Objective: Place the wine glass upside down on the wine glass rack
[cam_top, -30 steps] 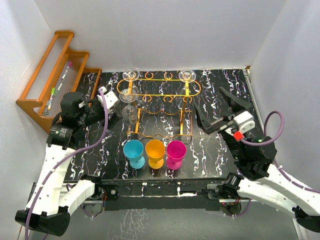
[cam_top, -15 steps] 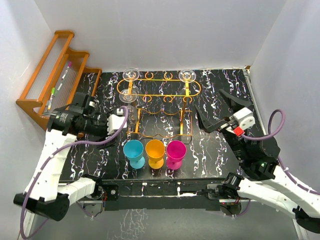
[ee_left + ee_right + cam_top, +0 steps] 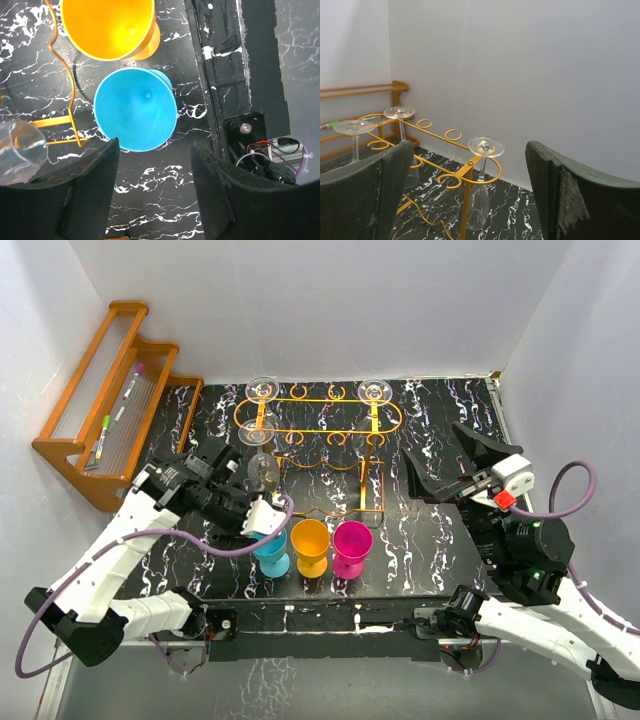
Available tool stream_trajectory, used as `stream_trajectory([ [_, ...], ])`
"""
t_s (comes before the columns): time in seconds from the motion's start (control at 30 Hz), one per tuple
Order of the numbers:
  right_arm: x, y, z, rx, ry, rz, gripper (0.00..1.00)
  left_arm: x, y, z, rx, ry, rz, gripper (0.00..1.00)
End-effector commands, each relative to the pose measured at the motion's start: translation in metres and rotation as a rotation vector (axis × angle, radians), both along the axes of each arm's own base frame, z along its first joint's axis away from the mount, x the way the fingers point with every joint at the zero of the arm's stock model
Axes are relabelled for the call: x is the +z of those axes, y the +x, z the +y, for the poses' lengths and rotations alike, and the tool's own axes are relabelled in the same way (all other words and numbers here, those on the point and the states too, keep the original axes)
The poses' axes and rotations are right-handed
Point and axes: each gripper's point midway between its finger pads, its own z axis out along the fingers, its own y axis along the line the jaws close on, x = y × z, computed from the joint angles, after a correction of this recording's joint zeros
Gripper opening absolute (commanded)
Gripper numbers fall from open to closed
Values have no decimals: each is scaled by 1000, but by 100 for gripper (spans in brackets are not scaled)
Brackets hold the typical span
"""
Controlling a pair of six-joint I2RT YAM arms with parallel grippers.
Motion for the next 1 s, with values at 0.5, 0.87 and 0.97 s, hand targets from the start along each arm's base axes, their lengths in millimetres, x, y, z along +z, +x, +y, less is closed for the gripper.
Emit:
stream_trajectory([
  [0.5, 22, -10, -14, 10, 108, -35, 98, -48, -10, -7, -144, 145, -34, 52],
  [0.87, 31, -16, -19, 33, 169, -56, 98, -60, -19, -17, -123, 195, 5, 41],
  [0.97, 37, -19, -20, 42, 199, -81, 98, -64, -25, -18, -120, 212, 11, 39],
])
